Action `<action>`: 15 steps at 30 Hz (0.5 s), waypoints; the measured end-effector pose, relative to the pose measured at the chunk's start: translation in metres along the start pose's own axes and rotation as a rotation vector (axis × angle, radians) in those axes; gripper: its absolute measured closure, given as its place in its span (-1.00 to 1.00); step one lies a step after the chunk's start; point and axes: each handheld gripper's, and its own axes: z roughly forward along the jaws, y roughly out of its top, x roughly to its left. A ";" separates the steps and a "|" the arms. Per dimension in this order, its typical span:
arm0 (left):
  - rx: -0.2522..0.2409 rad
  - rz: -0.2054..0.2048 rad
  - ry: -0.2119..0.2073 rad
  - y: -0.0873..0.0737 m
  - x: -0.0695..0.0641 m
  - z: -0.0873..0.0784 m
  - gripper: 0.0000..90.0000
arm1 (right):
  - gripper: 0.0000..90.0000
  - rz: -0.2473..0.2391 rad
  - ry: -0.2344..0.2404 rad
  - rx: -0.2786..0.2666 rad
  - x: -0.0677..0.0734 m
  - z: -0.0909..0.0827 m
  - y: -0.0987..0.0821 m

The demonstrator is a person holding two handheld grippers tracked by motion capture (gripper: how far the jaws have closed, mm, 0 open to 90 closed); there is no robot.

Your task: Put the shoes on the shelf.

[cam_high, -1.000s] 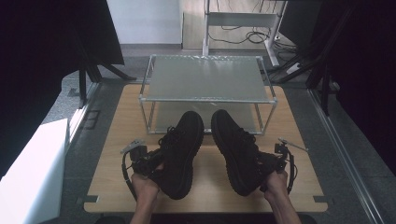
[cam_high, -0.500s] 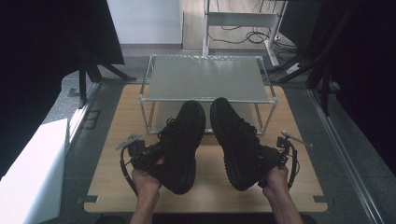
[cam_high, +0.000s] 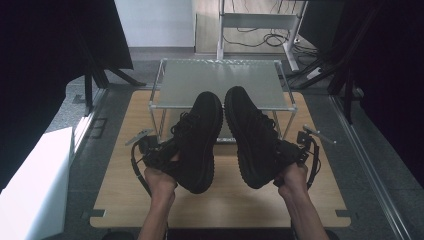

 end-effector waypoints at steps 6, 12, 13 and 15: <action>-0.017 -0.003 0.018 0.014 -0.002 0.010 0.81 | 0.63 0.005 -0.014 -0.030 0.001 0.007 0.012; -0.030 -0.004 0.032 0.030 -0.004 0.020 0.81 | 0.63 0.025 -0.025 -0.058 0.001 0.017 0.028; -0.031 -0.005 0.032 0.033 -0.004 0.022 0.81 | 0.63 0.021 -0.028 -0.063 0.001 0.019 0.031; -0.034 -0.007 0.036 0.039 -0.004 0.026 0.81 | 0.63 0.023 -0.033 -0.068 0.002 0.023 0.036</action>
